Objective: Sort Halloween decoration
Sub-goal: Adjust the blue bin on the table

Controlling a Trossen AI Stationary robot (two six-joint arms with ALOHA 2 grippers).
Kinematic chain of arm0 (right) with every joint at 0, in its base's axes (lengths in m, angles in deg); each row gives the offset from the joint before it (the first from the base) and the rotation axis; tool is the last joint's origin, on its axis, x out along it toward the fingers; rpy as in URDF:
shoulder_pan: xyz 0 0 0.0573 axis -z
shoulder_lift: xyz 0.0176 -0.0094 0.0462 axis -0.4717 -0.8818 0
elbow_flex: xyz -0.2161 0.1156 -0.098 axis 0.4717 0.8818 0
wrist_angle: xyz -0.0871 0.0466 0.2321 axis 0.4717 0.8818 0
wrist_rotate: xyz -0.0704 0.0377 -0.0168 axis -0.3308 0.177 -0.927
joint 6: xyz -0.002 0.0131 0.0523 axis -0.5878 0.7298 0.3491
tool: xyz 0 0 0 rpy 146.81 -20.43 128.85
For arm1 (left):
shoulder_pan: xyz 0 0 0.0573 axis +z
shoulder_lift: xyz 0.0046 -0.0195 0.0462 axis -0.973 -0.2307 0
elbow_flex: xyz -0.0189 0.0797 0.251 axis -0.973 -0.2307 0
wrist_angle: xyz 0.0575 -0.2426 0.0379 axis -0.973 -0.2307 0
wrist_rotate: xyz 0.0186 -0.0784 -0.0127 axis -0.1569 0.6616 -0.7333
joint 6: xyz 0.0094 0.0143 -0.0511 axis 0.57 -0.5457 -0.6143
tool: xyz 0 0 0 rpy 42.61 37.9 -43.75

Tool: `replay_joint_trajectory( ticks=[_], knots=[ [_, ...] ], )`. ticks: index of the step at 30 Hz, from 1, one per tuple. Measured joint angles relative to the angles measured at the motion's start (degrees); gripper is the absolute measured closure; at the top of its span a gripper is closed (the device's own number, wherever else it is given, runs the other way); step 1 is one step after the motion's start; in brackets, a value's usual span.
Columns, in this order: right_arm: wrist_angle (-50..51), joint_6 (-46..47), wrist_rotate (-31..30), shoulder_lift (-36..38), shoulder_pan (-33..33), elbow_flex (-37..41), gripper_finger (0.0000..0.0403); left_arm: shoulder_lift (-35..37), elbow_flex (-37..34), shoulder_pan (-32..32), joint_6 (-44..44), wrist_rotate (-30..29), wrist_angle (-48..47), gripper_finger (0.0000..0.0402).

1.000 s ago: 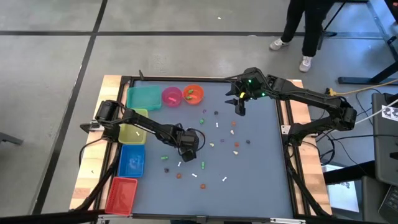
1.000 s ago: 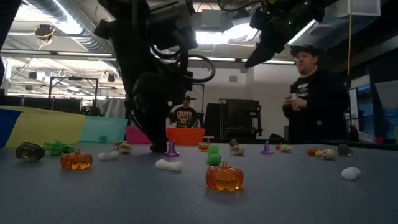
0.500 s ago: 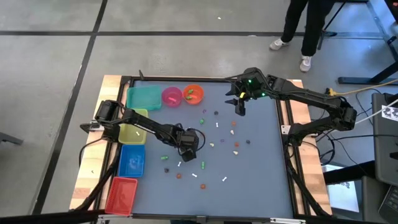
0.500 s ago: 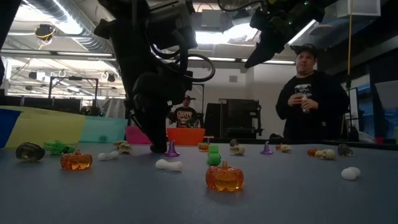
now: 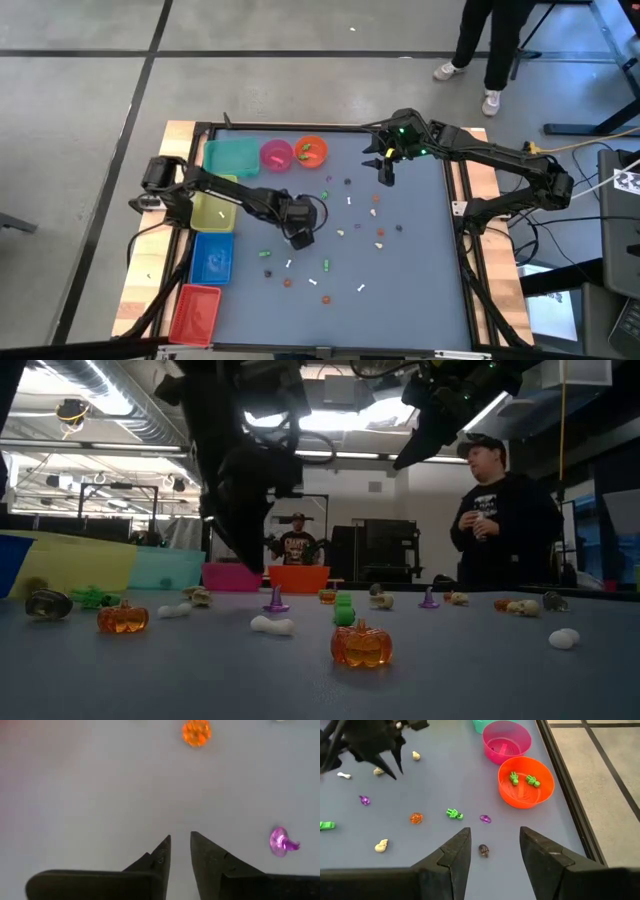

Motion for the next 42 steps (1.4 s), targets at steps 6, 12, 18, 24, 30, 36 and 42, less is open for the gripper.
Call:
replay_joint_trajectory(
  ticks=[6, 12, 18, 24, 30, 36, 42],
  knots=[
    [-0.1, 0.0, 0.0, 0.0, 0.0, 0.0, 0.0235, 3.2, 0.0, 1.3, 0.0, 0.5, -2.8, 0.0349],
    [0.0, 0.0, 0.0, 0.0, 0.0, 0.0, 0.0235, 3.8, 0.1, 2.3, 3.6, 5.0, -7.8, 0.0348],
    [0.0, 0.0, 0.0, 0.0, 0.0, 0.0, 0.0235, 3.8, 0.1, 3.4, 6.0, 14.4, -16.6, 0.0320],
    [0.0, 0.0, 0.0, 0.0, 0.0, 0.0, 0.0235, 3.8, 0.1, 2.7, 6.0, 16.8, -21.8, 0.0270],
    [0.0, 0.0, 0.0, 0.0, 0.0, 0.0, 0.0235, 3.8, 0.1, 0.6, 6.0, 21.9, -21.7, 0.0232],
    [0.0, 0.0, 0.0, 0.0, 0.0, 0.0, 0.0235, 3.8, 0.1, -1.4, 6.5, 21.3, -22.4, 0.0220],
    [0.0, 0.0, 0.0, 0.0, 0.0, 0.0, 0.0235, 3.8, 0.1, -1.7, 5.7, 20.1, -27.7, 0.0219]
  ],
)
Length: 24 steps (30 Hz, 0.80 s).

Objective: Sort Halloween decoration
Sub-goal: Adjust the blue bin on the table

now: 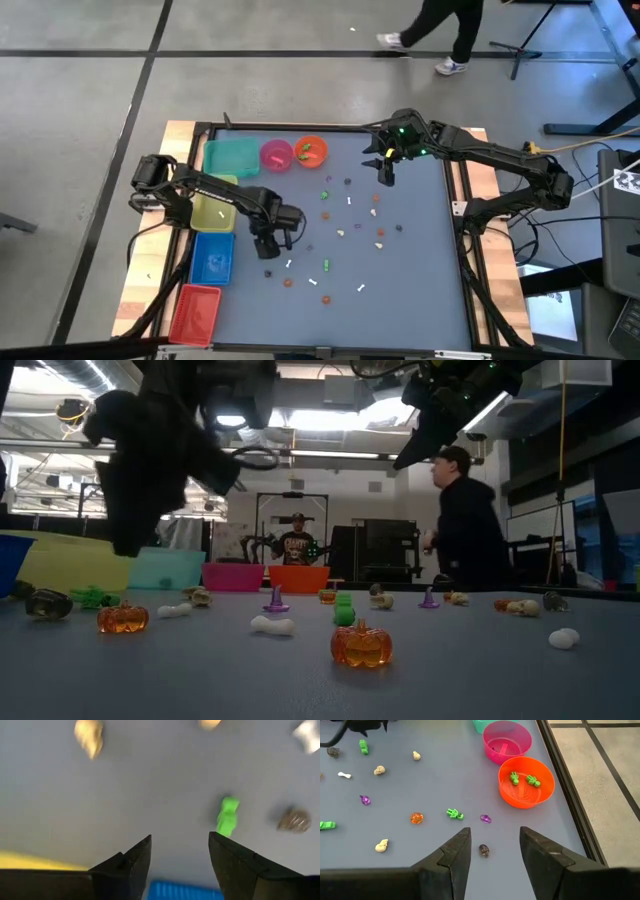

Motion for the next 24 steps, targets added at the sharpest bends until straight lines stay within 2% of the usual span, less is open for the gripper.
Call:
replay_joint_trajectory(
  ticks=[6, 13, 24],
  knots=[
    [0.0, 0.0, 0.0, 0.0, 0.0, 0.0, 0.0235, 0.0, 0.0, 0.1, -4.7, 7.0, -8.4, 0.0219],
    [0.0, 0.0, 0.0, 0.0, 0.0, 0.0, 0.0235, 0.0, 0.0, -1.1, -10.6, 15.4, -10.1, 0.0219],
    [0.0, -0.2, 0.0, 0.0, 0.0, 0.0, 0.0235, 0.0, 0.0, -4.3, -19.2, 15.7, -15.3, 0.0219]
  ],
)
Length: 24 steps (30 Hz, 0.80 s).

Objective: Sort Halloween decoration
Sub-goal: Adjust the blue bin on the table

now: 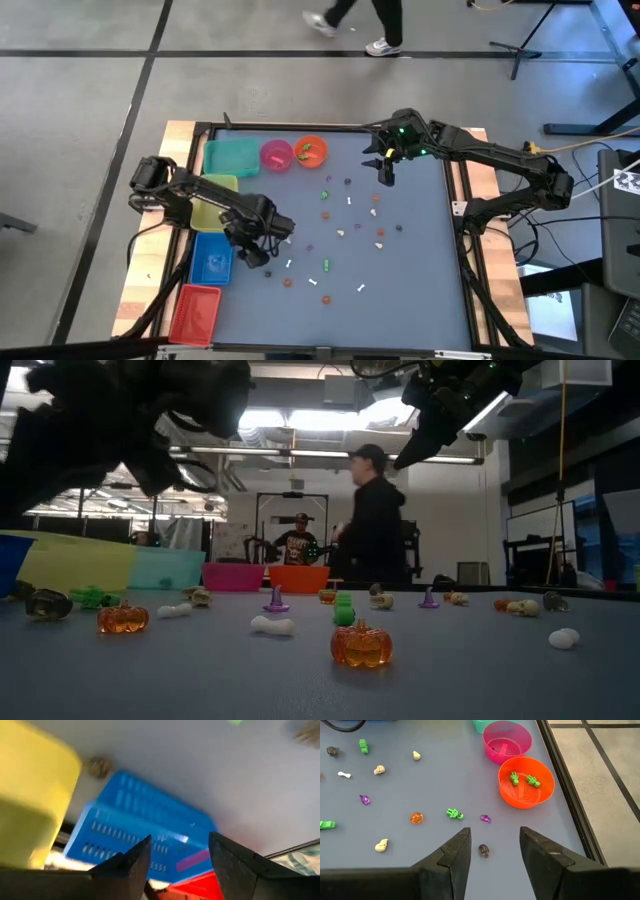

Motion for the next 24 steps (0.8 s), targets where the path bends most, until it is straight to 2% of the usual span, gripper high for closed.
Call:
replay_joint_trajectory(
  ticks=[15, 24],
  knots=[
    [0.0, 0.0, 0.0, 0.0, 0.0, 0.0, 0.0235, 0.0, 0.0, -5.0, -15.3, -6.5, 1.2, 0.0219],
    [0.0, -0.1, 0.0, 0.0, 0.0, 0.0, 0.0235, 0.0, -1.0, -7.4, -19.7, -9.0, 1.4, 0.0219]
  ],
)
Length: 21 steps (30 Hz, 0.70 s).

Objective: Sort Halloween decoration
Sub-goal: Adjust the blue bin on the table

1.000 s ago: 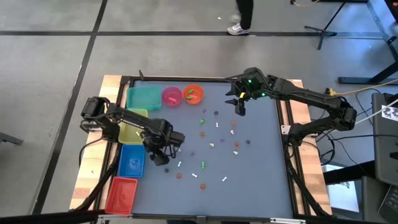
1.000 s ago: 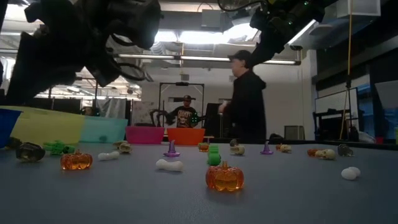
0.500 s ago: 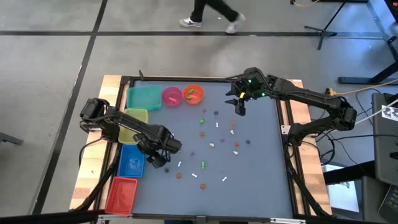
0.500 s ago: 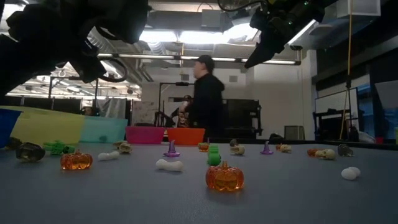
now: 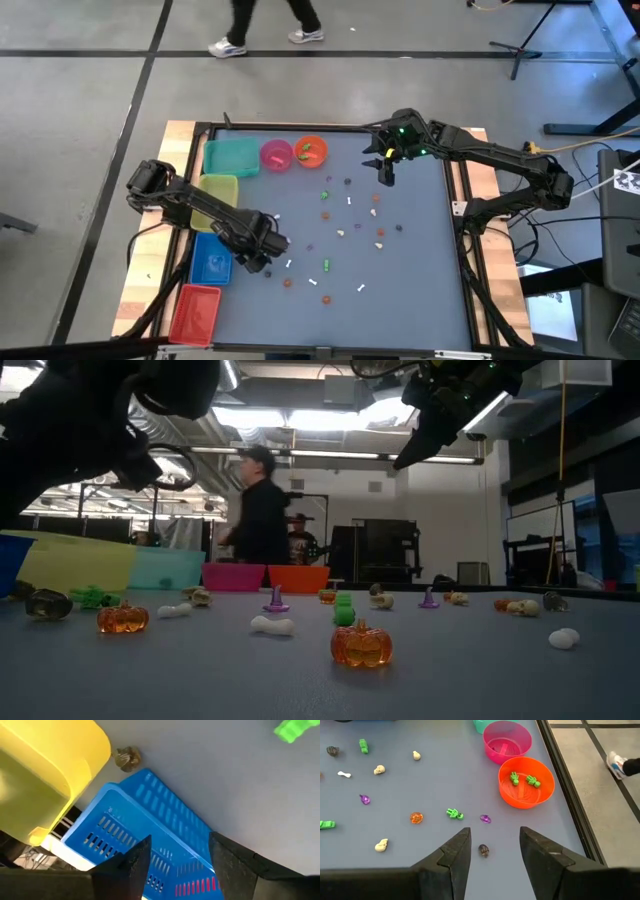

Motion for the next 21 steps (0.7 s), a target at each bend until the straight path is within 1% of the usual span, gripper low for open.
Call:
replay_joint_trajectory(
  ticks=[5, 9, 14, 21],
  knots=[
    [0.0, 0.0, 0.0, 0.0, 0.0, 0.0, 0.0235, 0.0, -2.9, 0.0, 0.2, -0.1, 1.9, 0.0221],
    [0.0, 0.0, 0.0, 0.0, 0.0, 0.0, 0.0235, 0.0, -4.7, 0.0, 1.2, -0.1, 3.6, 0.0238],
    [0.0, 0.0, 0.0, 0.0, 0.0, 0.0, 0.0235, 0.0, -4.9, 0.0, 1.4, -0.3, 3.7, 0.0281],
    [0.0, 0.0, 0.0, 0.0, 0.0, 0.0, 0.0235, 0.0, -4.9, 0.0, 1.4, -2.5, 2.6, 0.0356]
  ],
)
